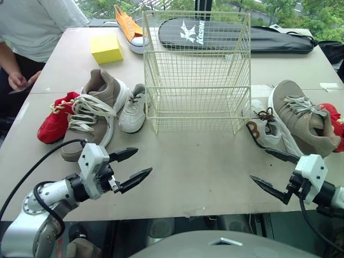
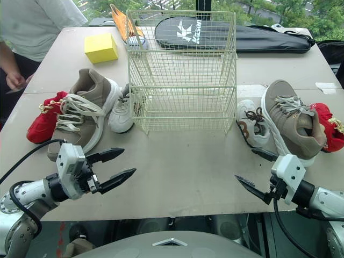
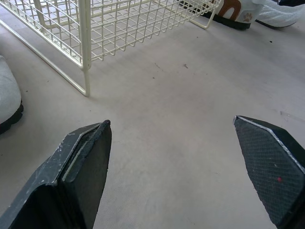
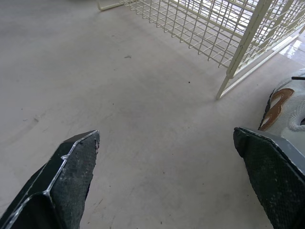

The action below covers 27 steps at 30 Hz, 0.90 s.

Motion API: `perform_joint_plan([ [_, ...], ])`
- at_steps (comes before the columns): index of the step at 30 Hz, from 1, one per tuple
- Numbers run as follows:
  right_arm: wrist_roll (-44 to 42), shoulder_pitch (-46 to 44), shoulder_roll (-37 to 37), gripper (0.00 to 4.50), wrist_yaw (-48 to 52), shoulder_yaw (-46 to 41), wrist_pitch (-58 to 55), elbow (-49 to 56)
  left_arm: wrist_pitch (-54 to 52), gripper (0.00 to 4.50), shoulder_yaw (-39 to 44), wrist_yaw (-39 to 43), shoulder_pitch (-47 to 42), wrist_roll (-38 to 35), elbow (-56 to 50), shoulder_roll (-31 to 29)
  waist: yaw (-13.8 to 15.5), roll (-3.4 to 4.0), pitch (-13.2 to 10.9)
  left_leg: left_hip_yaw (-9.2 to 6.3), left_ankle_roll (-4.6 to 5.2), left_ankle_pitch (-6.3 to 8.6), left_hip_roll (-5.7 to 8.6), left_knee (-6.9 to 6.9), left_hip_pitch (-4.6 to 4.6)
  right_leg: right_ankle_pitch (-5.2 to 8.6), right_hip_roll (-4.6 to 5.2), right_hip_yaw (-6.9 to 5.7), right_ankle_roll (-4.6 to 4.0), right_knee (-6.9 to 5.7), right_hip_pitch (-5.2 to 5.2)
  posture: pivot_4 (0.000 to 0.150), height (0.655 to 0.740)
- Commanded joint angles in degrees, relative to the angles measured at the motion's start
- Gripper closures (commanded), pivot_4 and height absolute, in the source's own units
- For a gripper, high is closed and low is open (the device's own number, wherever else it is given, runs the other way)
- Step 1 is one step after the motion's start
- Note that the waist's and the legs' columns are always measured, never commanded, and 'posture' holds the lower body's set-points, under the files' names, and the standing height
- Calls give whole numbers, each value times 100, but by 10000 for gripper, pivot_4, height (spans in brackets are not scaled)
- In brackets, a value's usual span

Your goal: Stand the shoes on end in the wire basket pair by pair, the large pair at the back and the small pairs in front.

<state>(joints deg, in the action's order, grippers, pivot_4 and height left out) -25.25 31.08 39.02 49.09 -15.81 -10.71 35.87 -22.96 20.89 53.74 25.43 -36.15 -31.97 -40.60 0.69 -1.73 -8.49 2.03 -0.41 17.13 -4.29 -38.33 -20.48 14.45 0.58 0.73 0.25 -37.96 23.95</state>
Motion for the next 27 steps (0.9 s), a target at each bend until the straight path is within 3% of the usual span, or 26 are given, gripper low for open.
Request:
perform_joint_plan([
  [1, -294, -319, 37, 0, -87, -70, -158, 344, -131, 381, 100, -60, -243, -355, -243, -59, -1, 0, -1, 0, 0, 0, 0, 0, 0, 0, 0, 0, 0, 0, 0, 1500, 7400],
  [4, -794, -900, 304, 0, -152, 16, -704, 750, -363, 381, 126, -201, -658, -933, -628, -70, -7, 3, -7, 0, 0, 0, 0, -1, 1, 0, 0, 1, 2, -2, 0, 1500, 7400],
  [9, -1295, -1786, 915, 0, -560, -125, -1738, 1196, -499, 381, 168, -308, -931, -1232, -986, -184, -3, 11, -12, 4, 0, 0, 5, -1, 4, -11, -12, 16, 9, -2, -3, 1500, 7400],
  [12, -2049, -3231, 1481, 0, -749, 123, -2752, 1001, -646, 381, 236, -323, -1108, -1575, -1206, -363, -52, 16, -36, 3, 0, 0, 6, -2, -2, -22, -18, 19, -5, -1, 0, 1500, 7400],
  [15, -1927, -4360, 1797, 0, -627, 770, -3193, 685, -717, 381, 157, -504, -1208, -1622, -1379, -424, -57, 6, -32, -12, 0, 0, 9, -2, -4, -22, -26, 26, -7, 4, 2, 1500, 7400],
  [19, -1492, -5319, 1694, 0, -246, 1608, -3124, 71, -730, 381, 32, -644, -1249, -1583, -1480, -444, -35, 11, -40, -33, 1, 0, 8, 0, -21, -33, -34, 30, 15, 10, 11, 1500, 7400],
  [24, -261, -6195, 1470, 0, 384, 2920, -2538, -1021, -656, 381, -95, -844, -1301, -1467, -1572, -357, -18, 13, -41, -37, 2, 1, 8, 0, -21, -34, -36, 26, 15, 10, 13, 1500, 7400],
  [25, -86, -6313, 1400, 5414, 502, 3108, -2441, -1184, -653, 0, -125, -881, -1283, -1458, -1602, -341, -20, 14, -42, -32, 2, 1, 8, -1, -20, -34, -38, 24, 14, 9, 16, 1500, 7400],
  [26, 47, -6407, 1322, 7327, 582, 3247, -2388, -1321, -643, 0, -151, -900, -1254, -1438, -1631, -324, -19, 14, -42, -31, 2, 1, 8, -1, -21, -34, -41, 27, 13, 8, 18, 1500, 7400],
  [27, 150, -6494, 1229, 13640, 648, 3361, -2355, -1444, -629, 0, -168, -924, -1218, -1414, -1659, -305, -18, 14, -42, -30, 2, 1, 8, -1, -21, -34, -41, 28, 14, 7, 20, 1500, 7400],
])
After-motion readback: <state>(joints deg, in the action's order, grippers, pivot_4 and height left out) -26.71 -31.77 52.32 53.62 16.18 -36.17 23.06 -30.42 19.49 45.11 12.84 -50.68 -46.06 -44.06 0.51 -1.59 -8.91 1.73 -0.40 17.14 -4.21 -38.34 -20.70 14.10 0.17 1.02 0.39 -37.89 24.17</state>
